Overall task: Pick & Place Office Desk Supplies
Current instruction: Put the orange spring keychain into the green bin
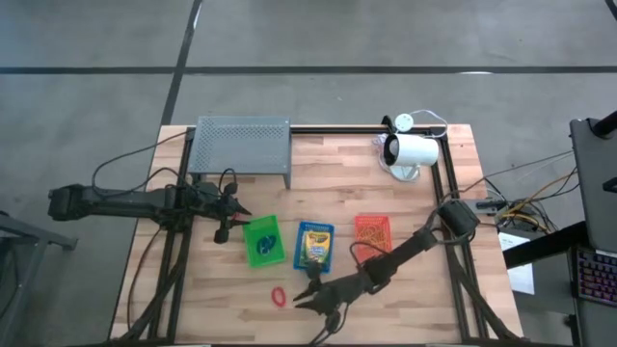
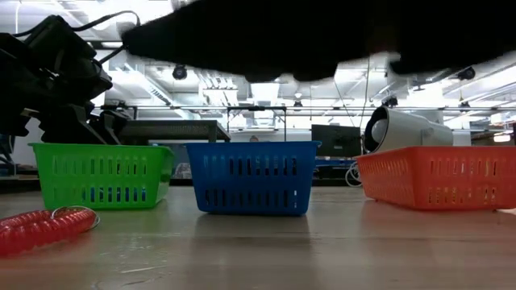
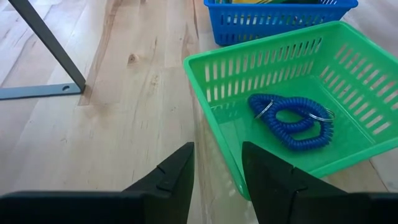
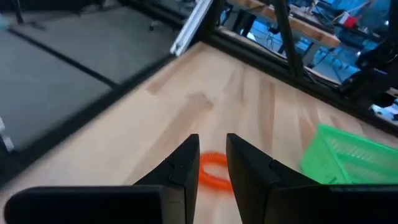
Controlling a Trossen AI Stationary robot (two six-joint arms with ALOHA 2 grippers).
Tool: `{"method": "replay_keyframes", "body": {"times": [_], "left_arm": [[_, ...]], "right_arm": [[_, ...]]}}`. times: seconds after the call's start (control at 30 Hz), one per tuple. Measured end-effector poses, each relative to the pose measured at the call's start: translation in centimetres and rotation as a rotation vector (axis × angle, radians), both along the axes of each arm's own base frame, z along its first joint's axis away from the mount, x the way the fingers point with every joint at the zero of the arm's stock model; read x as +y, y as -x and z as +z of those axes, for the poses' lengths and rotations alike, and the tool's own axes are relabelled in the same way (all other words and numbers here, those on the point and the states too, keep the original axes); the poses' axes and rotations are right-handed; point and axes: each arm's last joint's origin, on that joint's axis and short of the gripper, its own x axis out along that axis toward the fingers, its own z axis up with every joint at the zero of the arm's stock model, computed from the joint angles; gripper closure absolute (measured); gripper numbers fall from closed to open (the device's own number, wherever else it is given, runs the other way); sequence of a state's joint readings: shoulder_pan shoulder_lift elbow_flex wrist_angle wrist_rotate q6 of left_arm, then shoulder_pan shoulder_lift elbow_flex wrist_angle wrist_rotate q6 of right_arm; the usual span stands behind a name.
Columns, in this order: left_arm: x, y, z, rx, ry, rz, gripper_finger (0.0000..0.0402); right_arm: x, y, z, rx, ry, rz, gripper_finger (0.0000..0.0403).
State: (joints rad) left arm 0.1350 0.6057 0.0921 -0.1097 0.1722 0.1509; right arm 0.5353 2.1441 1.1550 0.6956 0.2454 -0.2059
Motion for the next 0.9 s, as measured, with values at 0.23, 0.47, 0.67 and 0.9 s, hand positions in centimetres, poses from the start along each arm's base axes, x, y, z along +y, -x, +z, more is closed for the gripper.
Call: {"method": "replay_keyframes", "body": {"times": [0.23,0.47,0.67,0.9], "left_arm": [[0.0,0.0,0.0,0.001,0.0,0.0,0.0263],[0.0,0.0,0.0,0.004,0.001,0.0,0.0263],[0.0,0.0,-0.1,0.007,0.001,0.0,0.0263],[0.0,0.0,-0.1,0.007,0.001,0.0,0.0263]], "right_arm": [[-0.5,0.6,-1.6,-0.026,-0.028,-0.041,0.0326],[1.0,2.4,-1.4,-0.203,0.183,-0.127,0.0326],[1.5,2.4,-0.7,-0.231,0.205,-0.159,0.0324],[3.1,4.1,0.1,-0.24,0.216,-0.266,0.0303]]}}
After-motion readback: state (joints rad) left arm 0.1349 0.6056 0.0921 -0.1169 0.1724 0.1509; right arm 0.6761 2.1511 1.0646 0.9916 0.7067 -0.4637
